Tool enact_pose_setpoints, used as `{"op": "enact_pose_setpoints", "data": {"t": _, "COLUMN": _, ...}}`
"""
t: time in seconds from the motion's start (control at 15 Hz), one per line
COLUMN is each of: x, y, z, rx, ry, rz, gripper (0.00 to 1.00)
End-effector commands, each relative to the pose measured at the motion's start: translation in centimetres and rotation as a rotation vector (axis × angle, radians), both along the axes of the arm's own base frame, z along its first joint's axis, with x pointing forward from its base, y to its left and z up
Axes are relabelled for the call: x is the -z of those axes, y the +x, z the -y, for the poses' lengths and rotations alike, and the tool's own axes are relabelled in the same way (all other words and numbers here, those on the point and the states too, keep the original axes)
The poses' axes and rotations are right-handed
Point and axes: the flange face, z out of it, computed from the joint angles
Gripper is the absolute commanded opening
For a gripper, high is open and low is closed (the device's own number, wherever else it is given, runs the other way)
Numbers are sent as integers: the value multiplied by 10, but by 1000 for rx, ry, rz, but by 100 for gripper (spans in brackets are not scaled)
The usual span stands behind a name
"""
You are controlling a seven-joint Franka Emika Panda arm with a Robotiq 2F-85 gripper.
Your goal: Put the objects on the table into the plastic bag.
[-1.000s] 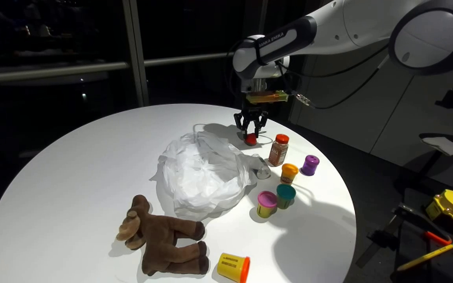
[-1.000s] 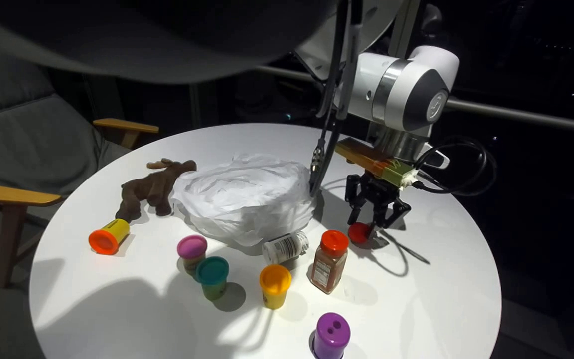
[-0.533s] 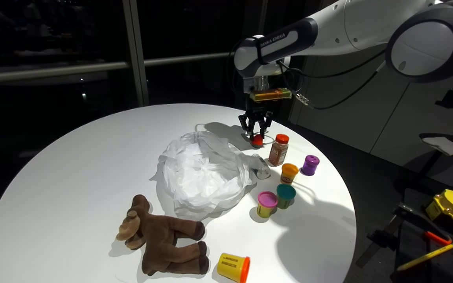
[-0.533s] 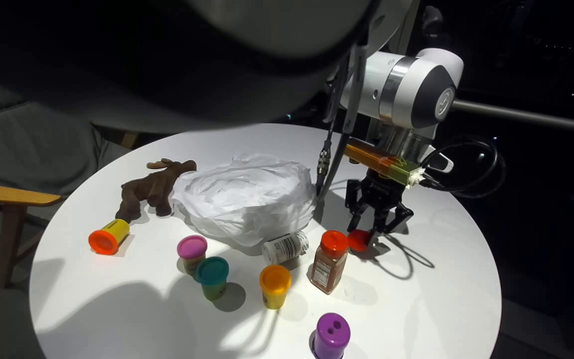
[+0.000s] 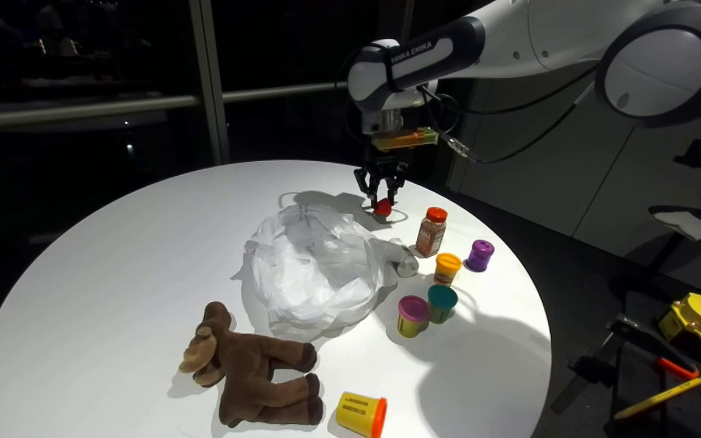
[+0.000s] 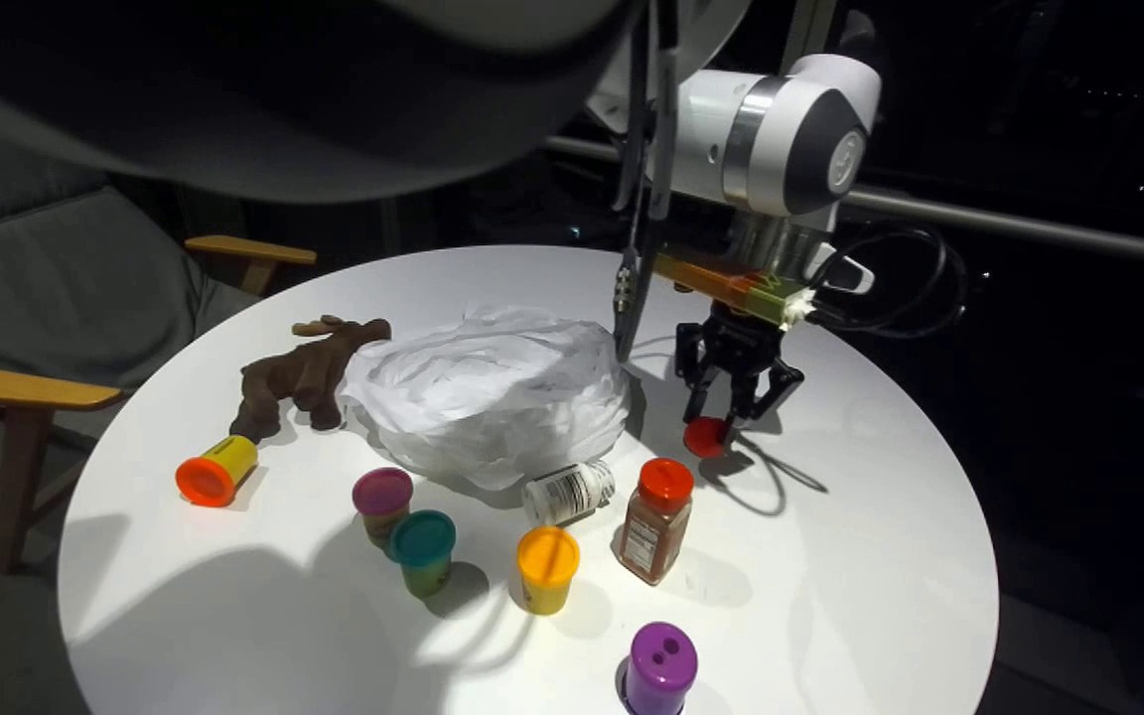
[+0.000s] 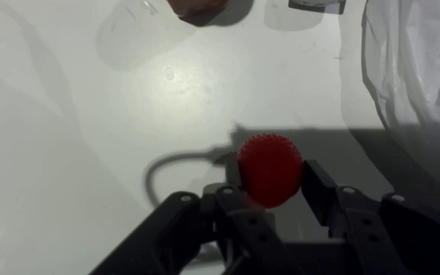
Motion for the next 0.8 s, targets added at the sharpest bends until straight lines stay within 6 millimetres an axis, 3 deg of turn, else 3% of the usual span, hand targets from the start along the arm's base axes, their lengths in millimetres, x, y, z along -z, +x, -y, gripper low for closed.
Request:
{"op": "enact_pose_setpoints", "data": {"t": 0.0, "x": 5, "y": 18, "z": -75, "rx": -114, "ry": -108, "rz": 52, "gripper": 20}}
{"op": "enact_pose_setpoints", "data": {"t": 0.27, "x": -15, "y": 36, "z": -161, "rx": -178, "ry": -233, "rz": 212, "gripper": 20}}
{"op": "enact_pose_setpoints", "data": {"t": 0.4, "x": -29, "y": 41, "z": -192, "rx": -156, "ry": -294, "rz": 304, "gripper": 20}}
{"op": "enact_pose_setpoints", "data": {"t": 0.73, "x": -77, "y": 28, "z": -231, "rx": -108, "ry": -363, "rz": 379, "gripper": 20}}
